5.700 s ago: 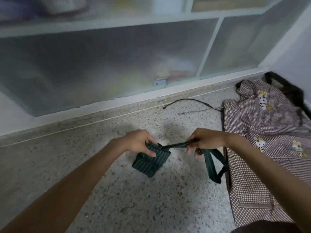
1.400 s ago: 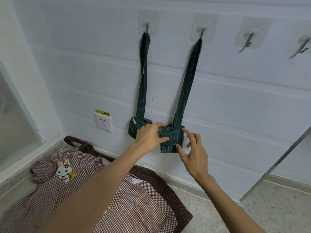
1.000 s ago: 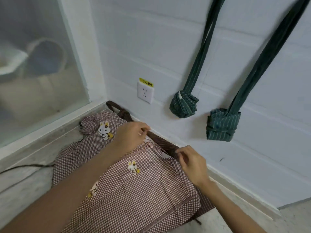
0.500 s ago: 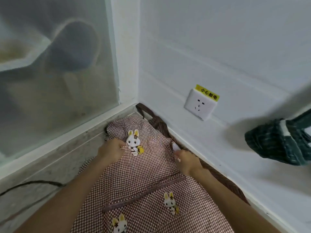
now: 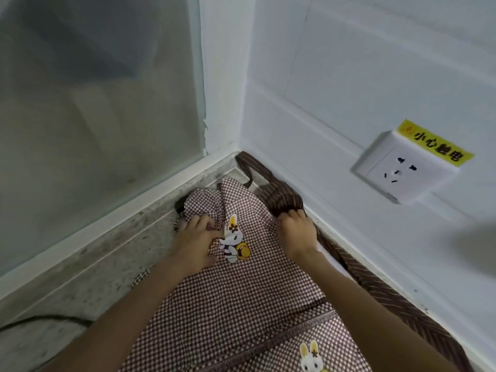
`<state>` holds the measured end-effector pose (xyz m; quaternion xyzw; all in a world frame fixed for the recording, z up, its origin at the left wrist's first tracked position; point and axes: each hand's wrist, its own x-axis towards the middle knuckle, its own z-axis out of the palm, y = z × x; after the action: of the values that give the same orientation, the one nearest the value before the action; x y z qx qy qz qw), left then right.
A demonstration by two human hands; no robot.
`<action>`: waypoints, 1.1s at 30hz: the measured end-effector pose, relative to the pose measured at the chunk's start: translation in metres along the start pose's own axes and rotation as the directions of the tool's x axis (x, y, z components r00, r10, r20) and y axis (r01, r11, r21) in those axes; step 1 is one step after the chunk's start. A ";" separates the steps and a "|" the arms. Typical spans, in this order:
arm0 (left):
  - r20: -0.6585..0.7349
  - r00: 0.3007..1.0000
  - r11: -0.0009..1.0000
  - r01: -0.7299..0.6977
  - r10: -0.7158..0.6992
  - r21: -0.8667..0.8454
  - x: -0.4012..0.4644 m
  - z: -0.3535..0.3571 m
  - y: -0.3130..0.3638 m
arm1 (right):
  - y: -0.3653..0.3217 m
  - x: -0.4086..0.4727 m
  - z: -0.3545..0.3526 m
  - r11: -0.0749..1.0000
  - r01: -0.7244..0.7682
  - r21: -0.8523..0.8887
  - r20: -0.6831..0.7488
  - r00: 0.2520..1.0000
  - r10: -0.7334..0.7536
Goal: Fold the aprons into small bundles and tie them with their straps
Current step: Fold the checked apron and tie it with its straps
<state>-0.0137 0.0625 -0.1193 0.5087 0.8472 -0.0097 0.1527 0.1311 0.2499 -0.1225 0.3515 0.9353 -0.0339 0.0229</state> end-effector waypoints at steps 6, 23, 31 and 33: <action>-0.095 0.950 0.668 0.138 -0.299 -0.731 -0.007 -0.042 0.036 | -0.012 -0.062 -0.024 0.891 0.208 0.404 -0.244 0.963 -0.114; 0.238 0.905 0.266 0.341 -0.352 -0.902 -0.184 -0.035 0.070 | -0.044 -0.264 -0.052 0.680 0.357 0.641 0.063 0.858 -0.510; 0.215 0.843 0.231 0.365 -0.494 -0.902 -0.312 -0.051 0.068 | -0.069 -0.259 -0.102 0.728 0.478 0.491 -0.109 0.863 -0.493; 0.220 0.834 0.213 0.368 -0.505 -0.905 -0.347 -0.057 0.063 | -0.096 -0.262 -0.107 0.678 0.585 0.444 0.036 0.745 -0.666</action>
<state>0.1774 -0.1955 0.0369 0.0718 0.8156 0.4558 0.3492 0.2629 0.0146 0.0059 0.0003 0.9634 -0.2666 0.0281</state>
